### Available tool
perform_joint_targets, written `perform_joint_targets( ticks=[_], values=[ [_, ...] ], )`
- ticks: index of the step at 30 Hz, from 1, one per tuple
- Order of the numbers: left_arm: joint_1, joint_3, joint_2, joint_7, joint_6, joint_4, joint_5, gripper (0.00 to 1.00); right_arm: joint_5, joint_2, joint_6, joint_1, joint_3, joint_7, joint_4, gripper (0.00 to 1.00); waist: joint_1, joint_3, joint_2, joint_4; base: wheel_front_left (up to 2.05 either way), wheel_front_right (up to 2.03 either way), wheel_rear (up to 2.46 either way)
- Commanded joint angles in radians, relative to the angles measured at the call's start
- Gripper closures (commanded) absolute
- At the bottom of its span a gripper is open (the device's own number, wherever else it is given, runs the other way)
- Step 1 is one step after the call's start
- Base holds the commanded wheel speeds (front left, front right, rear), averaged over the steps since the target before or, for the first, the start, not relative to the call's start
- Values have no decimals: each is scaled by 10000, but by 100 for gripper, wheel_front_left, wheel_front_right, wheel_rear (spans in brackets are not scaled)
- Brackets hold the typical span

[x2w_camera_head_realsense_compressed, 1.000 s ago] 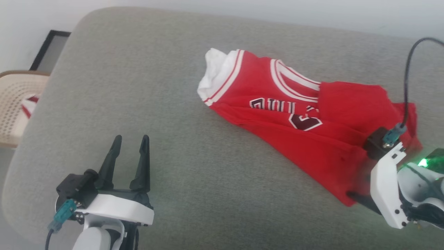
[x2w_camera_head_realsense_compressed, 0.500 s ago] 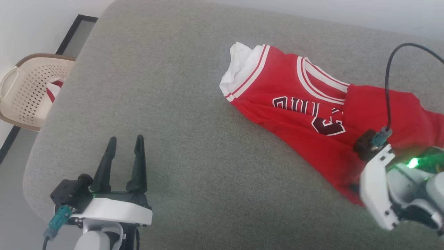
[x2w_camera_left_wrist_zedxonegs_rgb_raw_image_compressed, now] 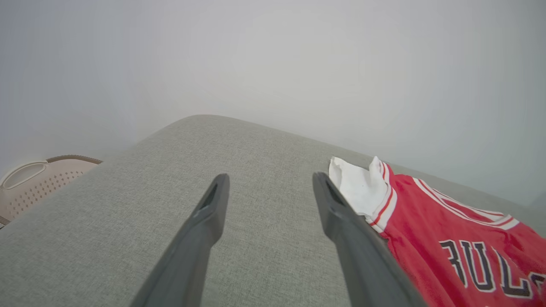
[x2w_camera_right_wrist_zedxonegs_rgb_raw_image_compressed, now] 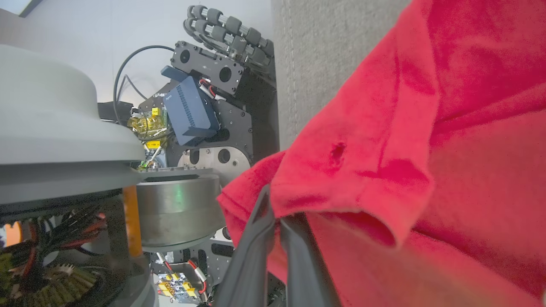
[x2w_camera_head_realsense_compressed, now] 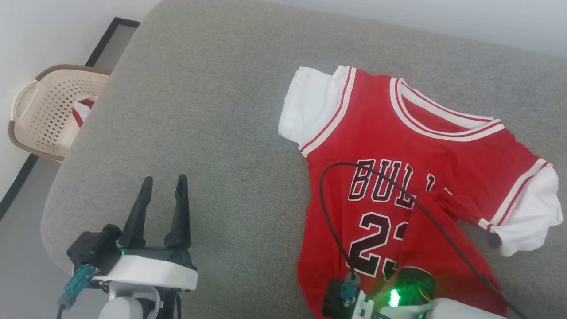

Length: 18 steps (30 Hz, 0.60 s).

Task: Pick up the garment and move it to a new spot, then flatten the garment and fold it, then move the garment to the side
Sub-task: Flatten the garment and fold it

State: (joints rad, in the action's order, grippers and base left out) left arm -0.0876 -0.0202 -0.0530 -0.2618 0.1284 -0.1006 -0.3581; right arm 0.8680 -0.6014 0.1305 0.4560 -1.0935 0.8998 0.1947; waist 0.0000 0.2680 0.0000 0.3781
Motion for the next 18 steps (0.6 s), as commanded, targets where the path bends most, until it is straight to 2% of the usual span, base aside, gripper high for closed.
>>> perform_joint_targets(
  ticks=[1,4,5,6,7,11,14,18],
  values=[
    [-126,3,19,-44,27,41,-12,0,-141,134,4,234,-157,-170,-170,100,0,30,0,23,0,0,0],
    [-108,-24,24,-44,23,62,37,0,-259,439,4,506,-460,-653,-642,100,0,43,0,-19,0,0,0],
    [-77,-45,23,-44,23,60,63,0,-304,504,4,615,-450,-908,-792,59,0,19,0,-66,0,0,0],
    [-46,-58,22,-44,23,63,83,0,-287,527,4,663,-423,-1131,-926,5,0,2,0,-126,0,0,0],
    [-25,-70,24,-44,22,62,93,0,-241,516,4,686,-343,-1377,-989,0,0,-26,0,-197,0,0,0],
    [71,-105,23,-44,22,61,134,0,19,87,4,714,468,-2278,-740,0,0,-164,0,-554,0,0,0],
    [151,-116,24,-44,23,90,139,0,367,-530,4,506,1523,-2574,-149,0,0,-242,0,-862,0,0,0],
    [177,-44,21,-44,23,124,144,0,889,-1511,4,289,3430,-2453,486,0,0,-274,0,-1186,0,0,0]
  ],
)
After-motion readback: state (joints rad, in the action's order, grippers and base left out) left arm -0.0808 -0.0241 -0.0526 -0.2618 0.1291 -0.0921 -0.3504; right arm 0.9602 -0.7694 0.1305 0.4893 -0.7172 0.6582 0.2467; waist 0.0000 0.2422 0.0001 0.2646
